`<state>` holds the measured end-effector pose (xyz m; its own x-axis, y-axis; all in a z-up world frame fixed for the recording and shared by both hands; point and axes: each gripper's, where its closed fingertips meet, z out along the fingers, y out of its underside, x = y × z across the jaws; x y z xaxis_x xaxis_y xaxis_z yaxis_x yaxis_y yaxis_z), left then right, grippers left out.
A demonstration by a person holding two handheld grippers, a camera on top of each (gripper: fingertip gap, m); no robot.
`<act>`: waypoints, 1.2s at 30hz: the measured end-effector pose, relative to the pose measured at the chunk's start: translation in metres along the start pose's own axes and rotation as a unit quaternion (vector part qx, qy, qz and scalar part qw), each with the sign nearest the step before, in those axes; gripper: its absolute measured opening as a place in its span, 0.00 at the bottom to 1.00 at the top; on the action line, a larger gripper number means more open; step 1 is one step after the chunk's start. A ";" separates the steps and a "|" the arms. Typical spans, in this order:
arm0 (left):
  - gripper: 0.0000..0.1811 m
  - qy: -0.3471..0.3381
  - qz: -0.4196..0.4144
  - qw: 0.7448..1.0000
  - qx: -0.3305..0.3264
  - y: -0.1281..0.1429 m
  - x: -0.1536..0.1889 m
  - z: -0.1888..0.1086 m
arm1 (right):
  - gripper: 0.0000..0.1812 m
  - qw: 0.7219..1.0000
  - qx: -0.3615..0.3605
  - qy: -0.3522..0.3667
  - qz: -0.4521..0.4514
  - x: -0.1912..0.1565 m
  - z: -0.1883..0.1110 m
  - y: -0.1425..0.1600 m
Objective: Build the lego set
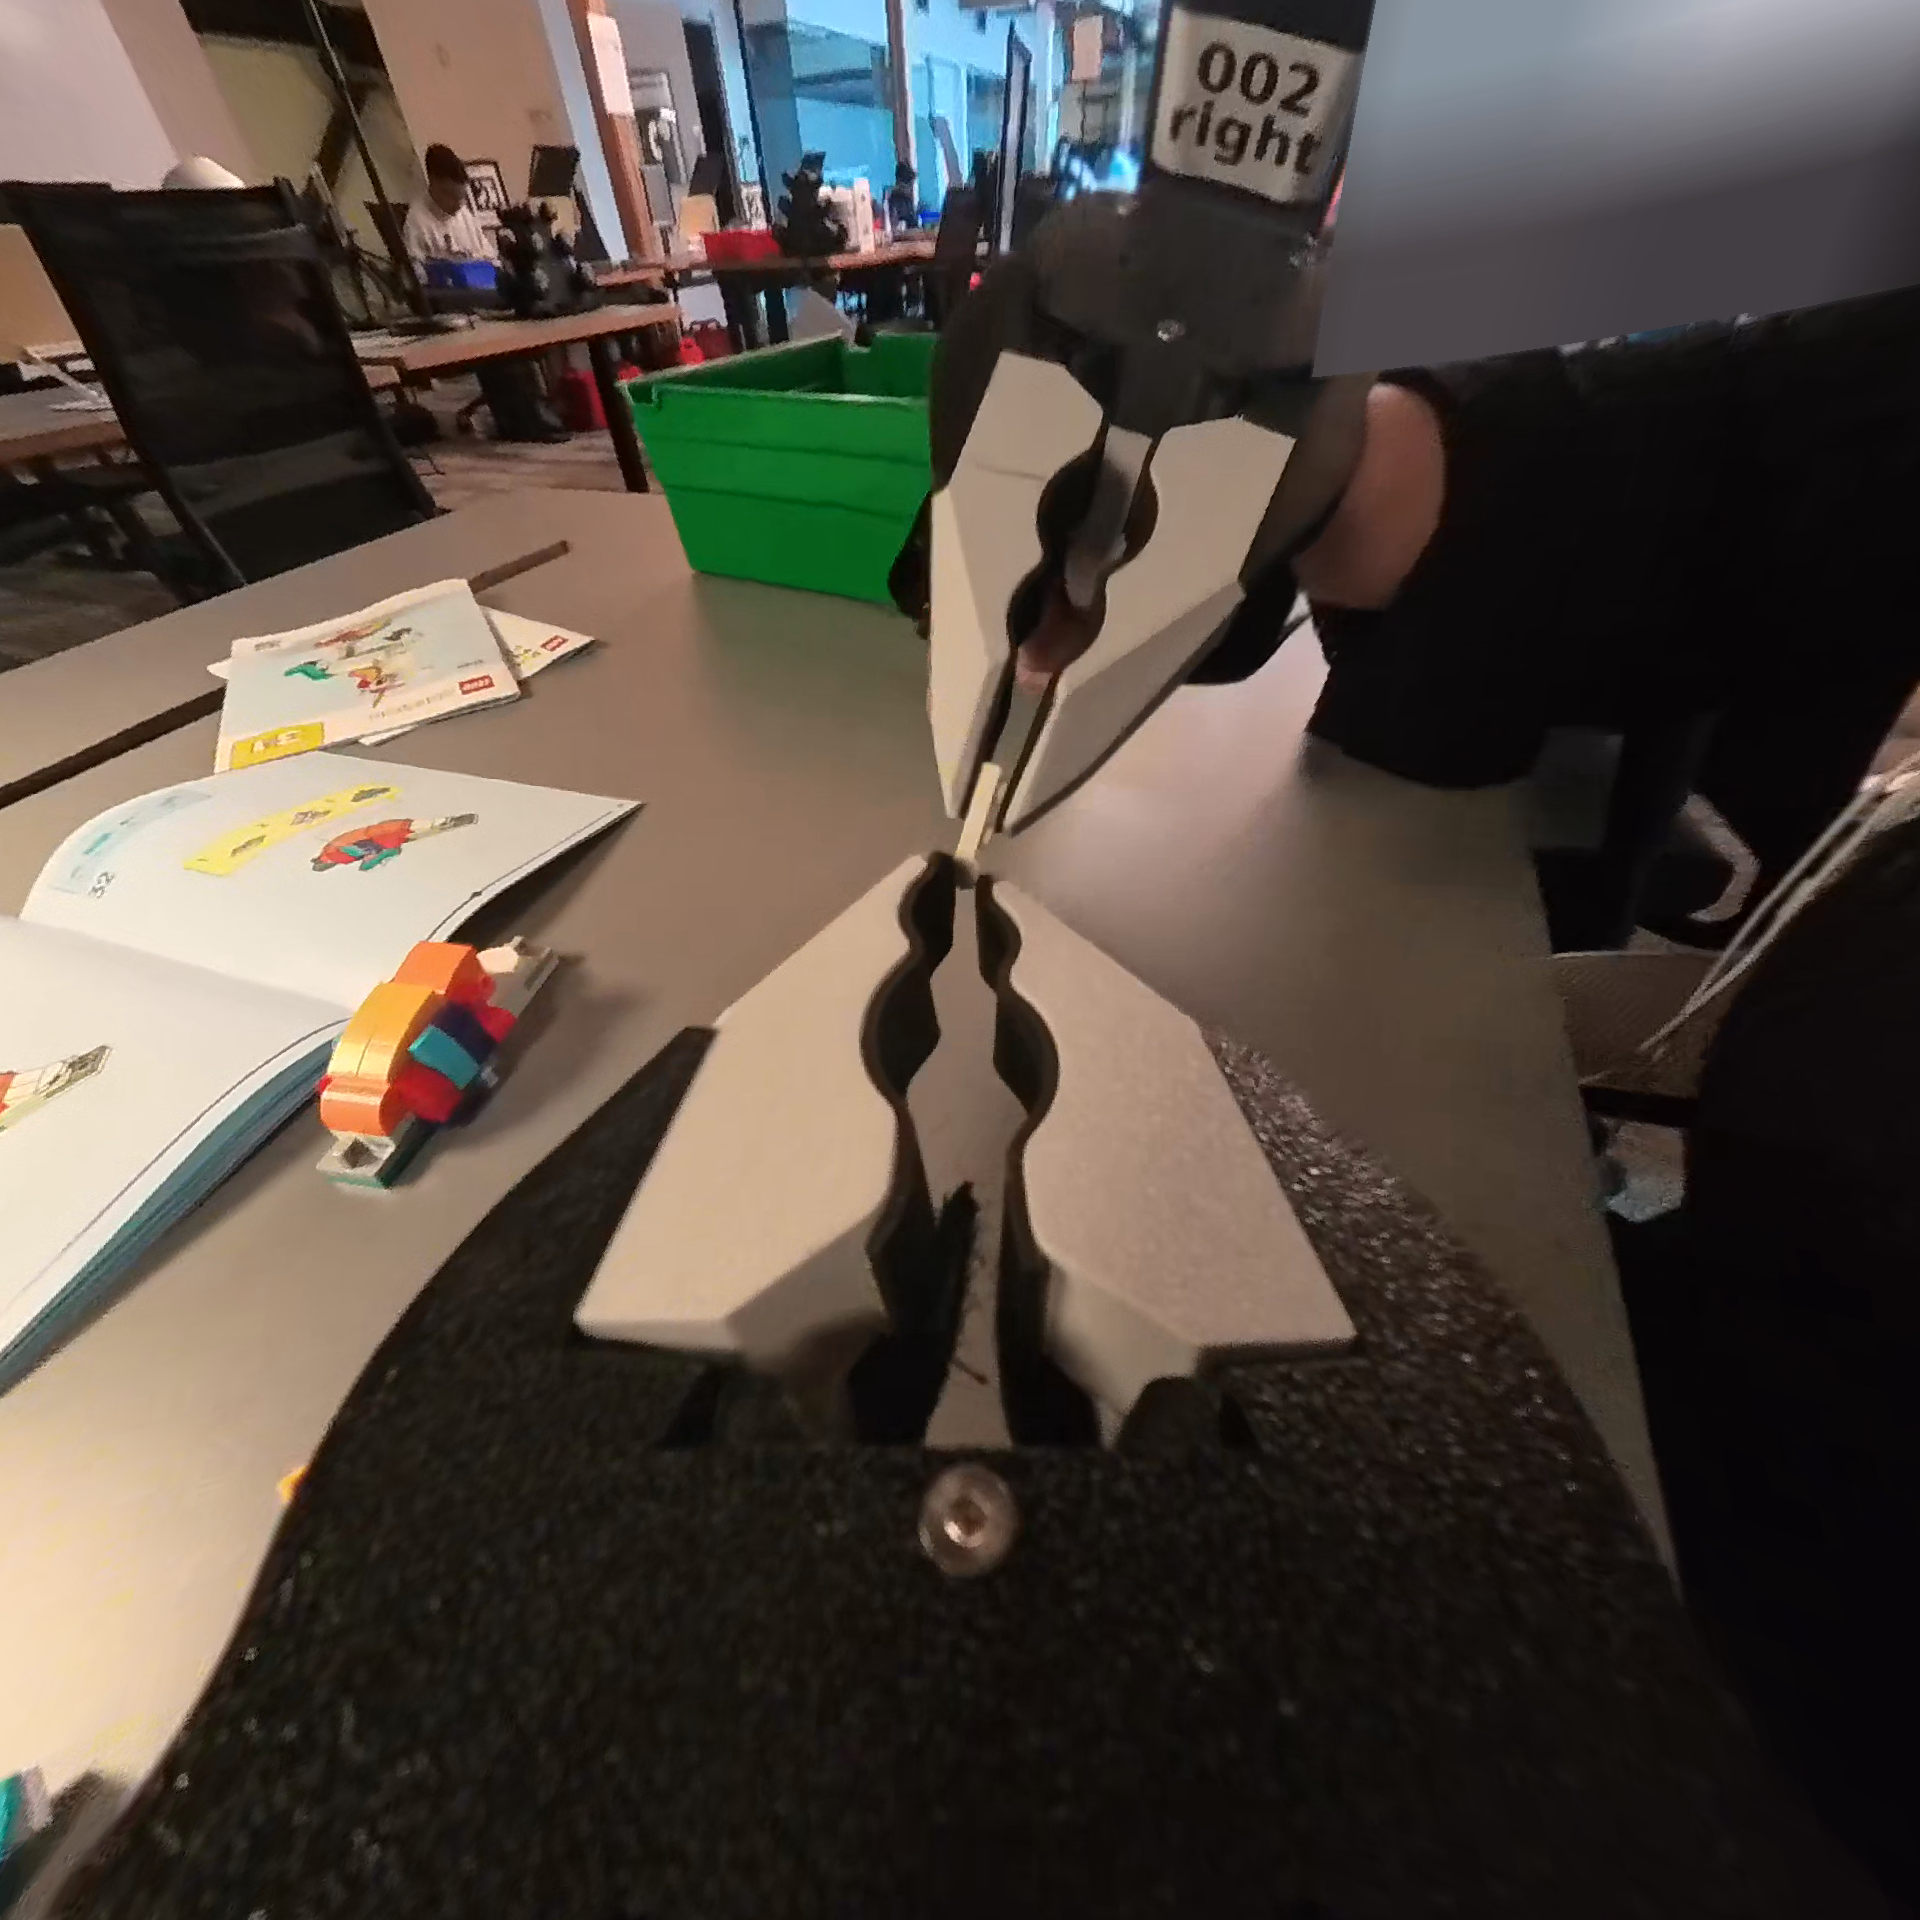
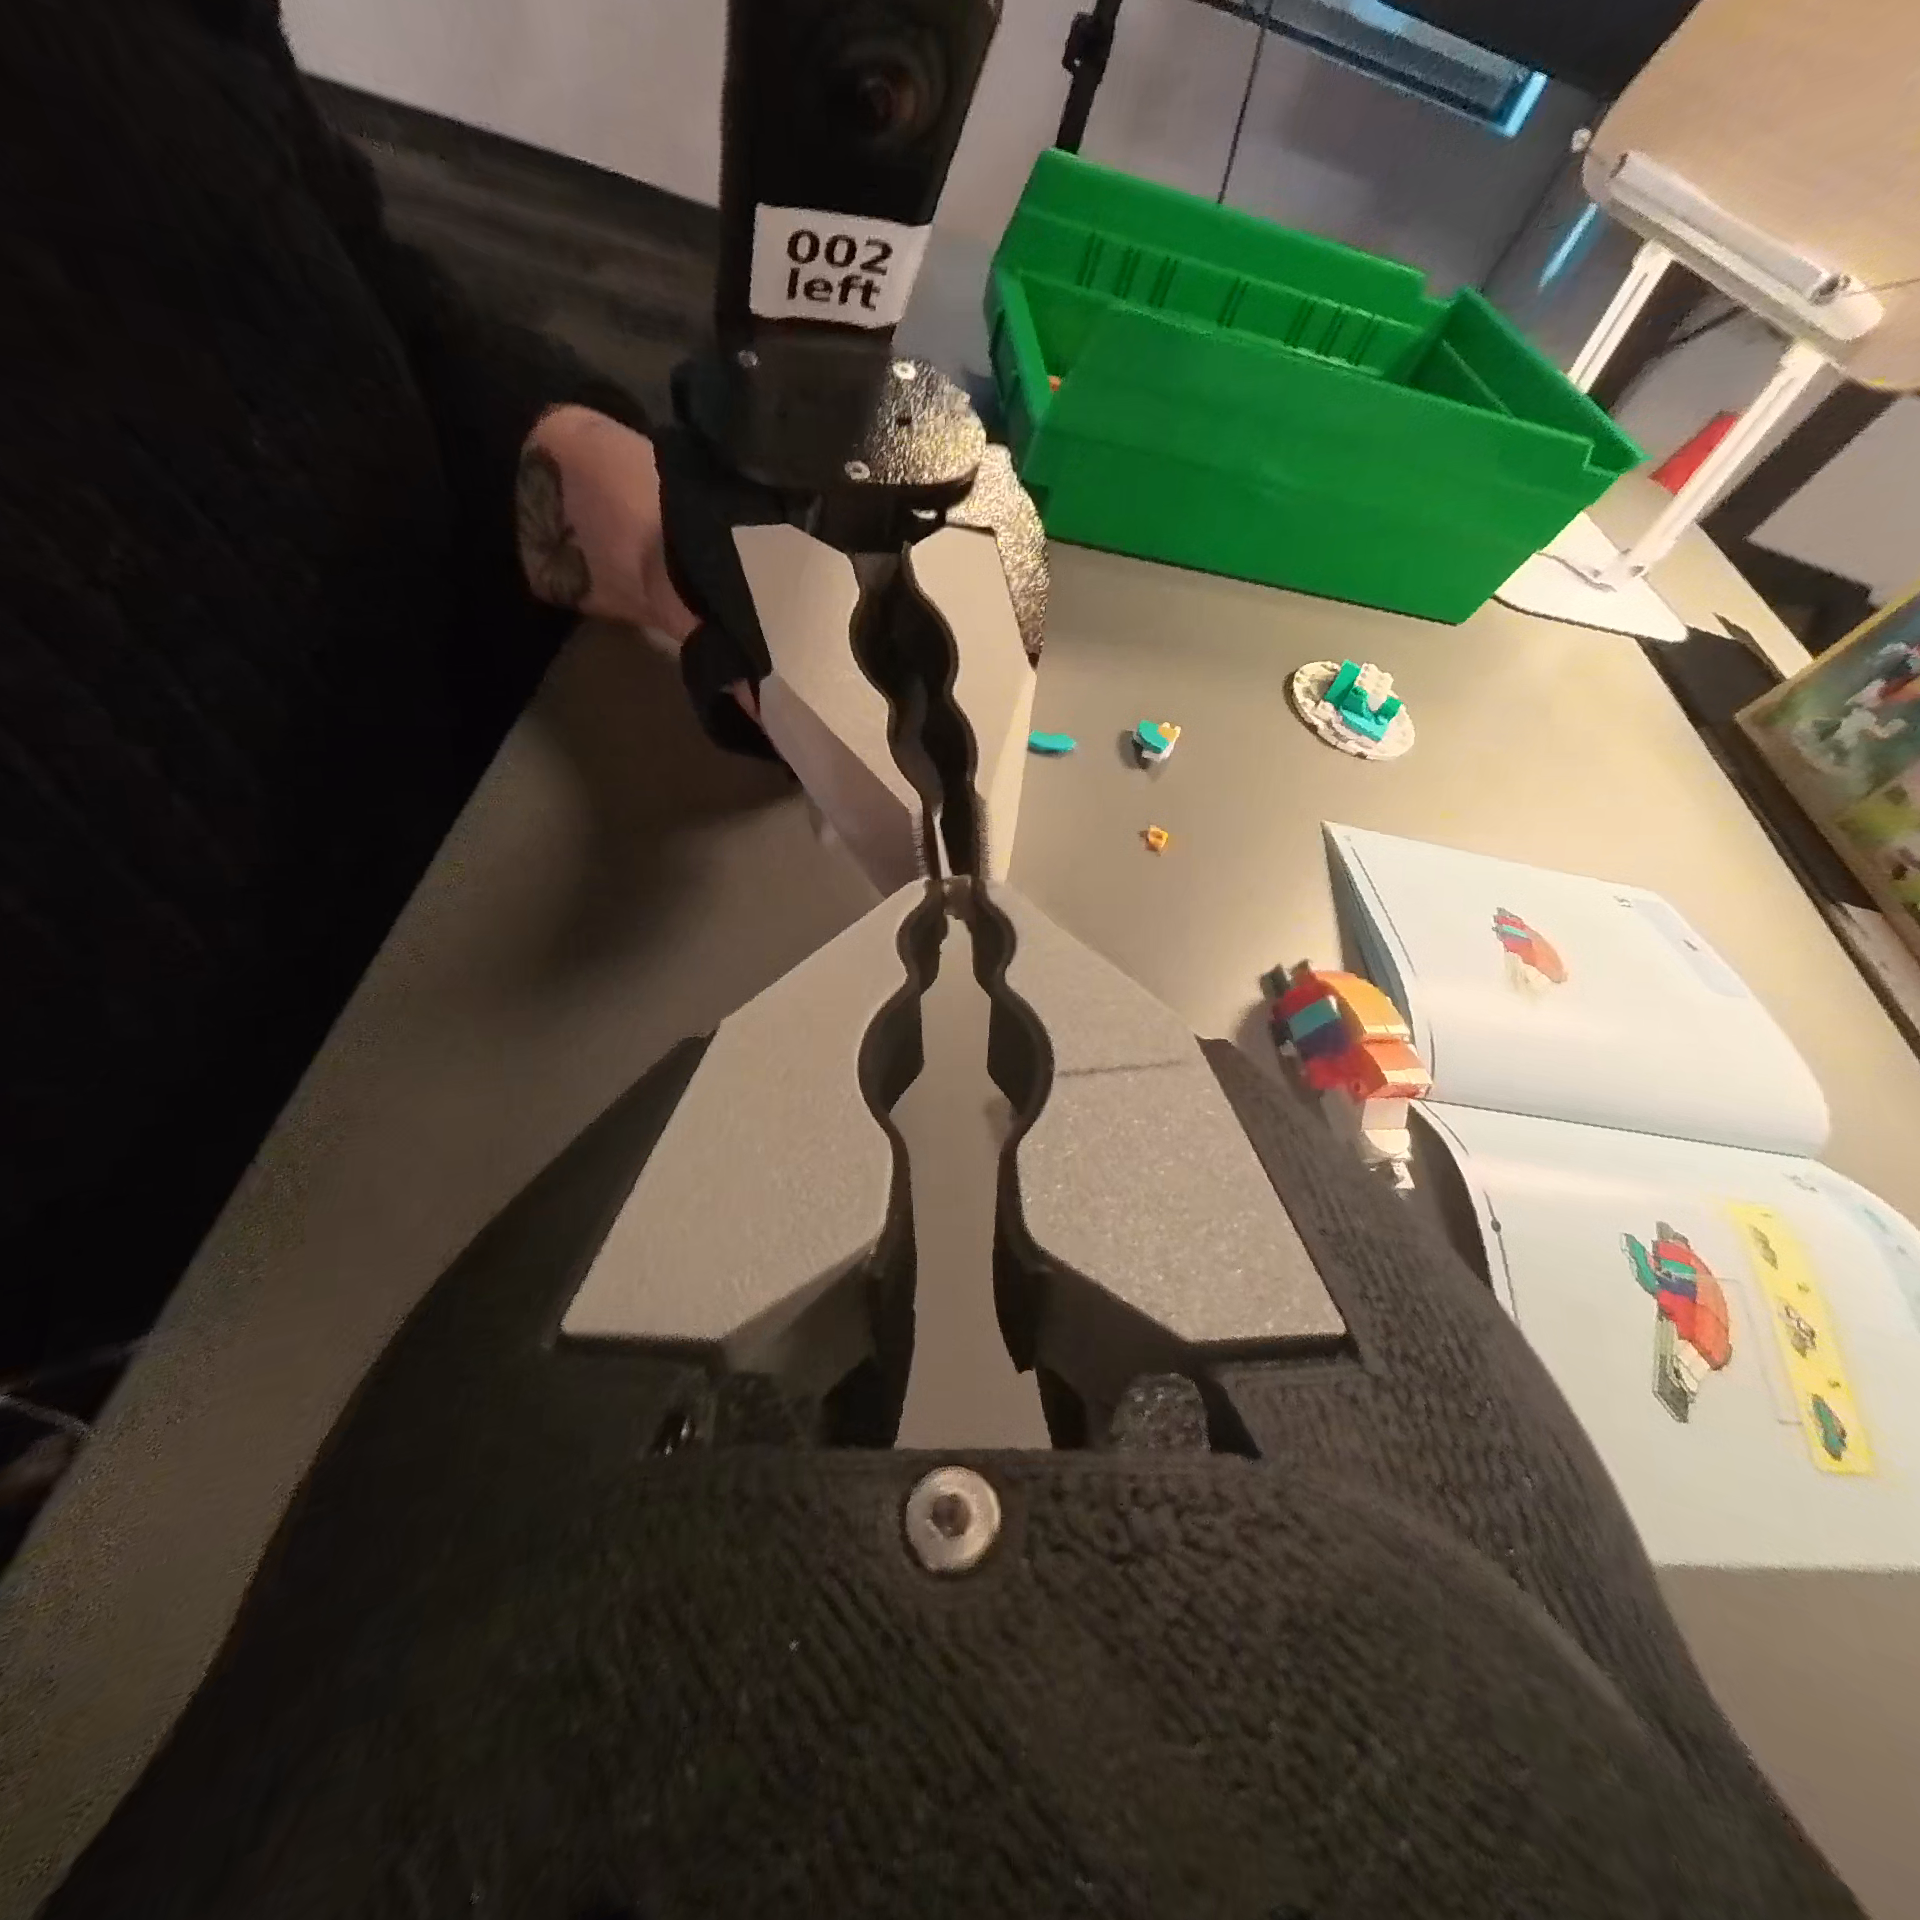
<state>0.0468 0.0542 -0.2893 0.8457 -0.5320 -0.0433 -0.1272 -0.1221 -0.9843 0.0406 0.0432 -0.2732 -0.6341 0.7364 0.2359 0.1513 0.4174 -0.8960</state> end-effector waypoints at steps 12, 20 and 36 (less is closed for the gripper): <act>0.28 0.001 -0.063 0.975 -0.212 0.060 -0.021 0.011 | 0.02 0.988 -0.131 -0.078 -0.018 0.010 0.016 0.073; 0.12 -0.013 -0.069 0.966 -0.247 0.072 -0.023 0.018 | 0.02 0.977 -0.159 -0.132 -0.053 0.009 0.020 0.082; 0.03 -0.025 -0.004 0.984 -0.176 0.036 -0.015 0.012 | 0.02 0.980 -0.115 -0.160 -0.013 0.007 0.016 0.043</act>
<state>0.0353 0.0679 -0.3266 0.8701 -0.4900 -0.0531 -0.2851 -0.4125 -0.8652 0.0300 0.0574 -0.3159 -0.8395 0.5350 0.0946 0.2755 0.5692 -0.7747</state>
